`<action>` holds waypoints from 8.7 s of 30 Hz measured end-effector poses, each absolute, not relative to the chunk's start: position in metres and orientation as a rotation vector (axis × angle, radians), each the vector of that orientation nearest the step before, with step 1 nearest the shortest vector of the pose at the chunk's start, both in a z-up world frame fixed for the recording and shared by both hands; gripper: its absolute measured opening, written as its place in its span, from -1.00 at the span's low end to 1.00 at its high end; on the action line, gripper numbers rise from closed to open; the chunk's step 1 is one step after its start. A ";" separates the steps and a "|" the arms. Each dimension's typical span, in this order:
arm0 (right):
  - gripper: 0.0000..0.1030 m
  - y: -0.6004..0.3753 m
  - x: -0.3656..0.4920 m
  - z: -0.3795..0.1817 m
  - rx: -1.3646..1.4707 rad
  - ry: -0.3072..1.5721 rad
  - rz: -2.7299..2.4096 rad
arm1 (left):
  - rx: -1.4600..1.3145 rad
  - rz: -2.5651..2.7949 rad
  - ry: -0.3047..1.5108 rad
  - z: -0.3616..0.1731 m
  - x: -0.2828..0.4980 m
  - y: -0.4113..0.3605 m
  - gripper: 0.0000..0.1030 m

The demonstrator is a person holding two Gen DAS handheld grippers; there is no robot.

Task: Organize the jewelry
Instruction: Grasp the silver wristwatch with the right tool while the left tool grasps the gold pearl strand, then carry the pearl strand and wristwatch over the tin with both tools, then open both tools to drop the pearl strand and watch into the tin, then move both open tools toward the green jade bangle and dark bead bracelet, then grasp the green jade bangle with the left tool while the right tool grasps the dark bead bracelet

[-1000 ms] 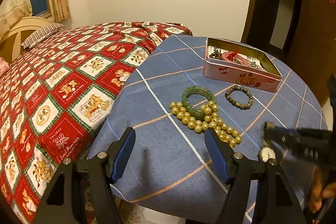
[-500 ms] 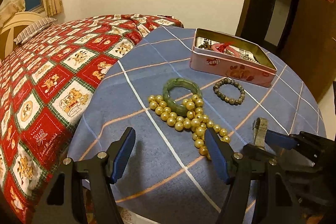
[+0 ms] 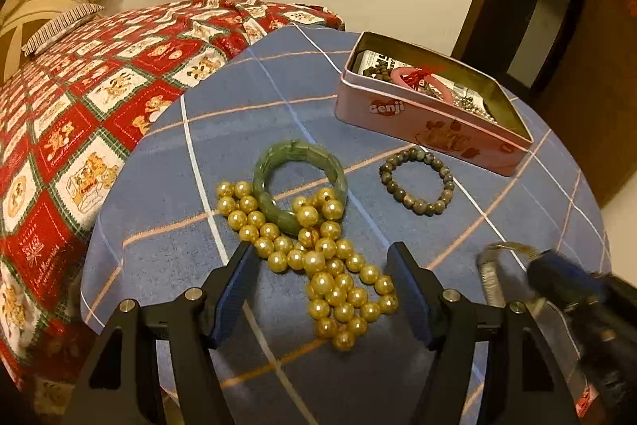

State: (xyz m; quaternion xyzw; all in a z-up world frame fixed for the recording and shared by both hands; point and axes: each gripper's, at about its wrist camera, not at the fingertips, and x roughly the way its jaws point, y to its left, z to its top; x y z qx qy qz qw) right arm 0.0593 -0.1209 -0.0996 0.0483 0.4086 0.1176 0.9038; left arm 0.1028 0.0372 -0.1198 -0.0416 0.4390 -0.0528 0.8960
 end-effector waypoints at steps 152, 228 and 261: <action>0.04 -0.174 0.102 -0.072 0.271 0.733 0.032 | 0.072 -0.109 0.724 -0.061 0.128 -0.023 0.34; 0.15 -0.125 0.118 -0.107 0.132 0.839 0.113 | 0.199 0.002 0.899 -0.124 0.174 0.038 -0.49; -0.79 -0.113 0.112 -0.089 0.049 0.826 0.134 | -0.008 -0.184 0.755 -0.075 0.122 0.040 -0.87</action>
